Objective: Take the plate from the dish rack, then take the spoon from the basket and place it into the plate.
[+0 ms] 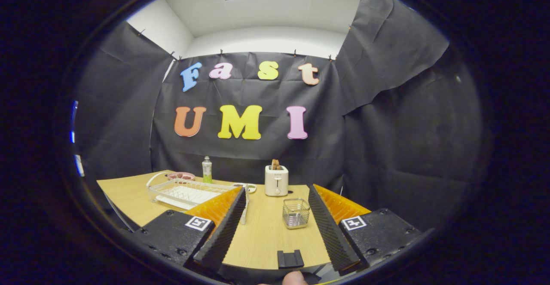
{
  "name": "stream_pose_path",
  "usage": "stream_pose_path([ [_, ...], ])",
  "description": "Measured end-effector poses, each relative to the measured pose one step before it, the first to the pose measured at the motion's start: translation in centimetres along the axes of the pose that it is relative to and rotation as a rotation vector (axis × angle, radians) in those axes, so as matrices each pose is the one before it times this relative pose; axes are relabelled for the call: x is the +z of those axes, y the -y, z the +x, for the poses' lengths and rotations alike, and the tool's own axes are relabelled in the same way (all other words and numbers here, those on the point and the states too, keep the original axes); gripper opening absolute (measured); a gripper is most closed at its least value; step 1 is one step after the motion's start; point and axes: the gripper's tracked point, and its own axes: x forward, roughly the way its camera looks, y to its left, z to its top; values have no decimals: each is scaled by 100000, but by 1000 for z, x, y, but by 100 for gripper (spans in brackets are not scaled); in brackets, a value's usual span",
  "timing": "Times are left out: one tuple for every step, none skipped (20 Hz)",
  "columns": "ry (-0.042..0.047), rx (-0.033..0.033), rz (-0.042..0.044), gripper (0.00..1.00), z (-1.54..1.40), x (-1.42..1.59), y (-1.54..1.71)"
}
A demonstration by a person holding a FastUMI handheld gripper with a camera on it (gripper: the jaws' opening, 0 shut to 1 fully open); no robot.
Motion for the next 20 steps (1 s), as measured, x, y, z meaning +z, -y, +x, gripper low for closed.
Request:
stream_pose_path([
  [-212,286,192,95,-134,308,-89],
  [44,775,805,95,-101,-231,-77],
  [-998,2300,1225,95,-244,-116,-550],
  [-1550,2556,674,95,-250,-548,-795],
  [-488,726,260,95,-188,-420,-375],
  [165,167,-67,95,191,122,-92],
  [-186,74,33,95,-26,-116,-193],
  [-153,507,402,95,-134,-293,-483],
  [-53,583,723,95,-119,-176,-311],
  [205,438,320,95,-123,5,-292],
  [344,79,41,95,14,17,-107],
  [215,86,-22,95,157,-71,-61],
  [-28,209,220,95,141,-95,-138],
  [-212,137,550,95,-137,-54,42],
  [-25,-49,471,95,10,-6,5],
  [505,-345,33,95,35,179,163],
  [226,10,-572,95,83,89,68],
  [-264,-180,-815,95,4,-9,182],
  [-241,-423,-280,95,182,-29,182],
  [-231,-218,186,95,96,22,125],
])
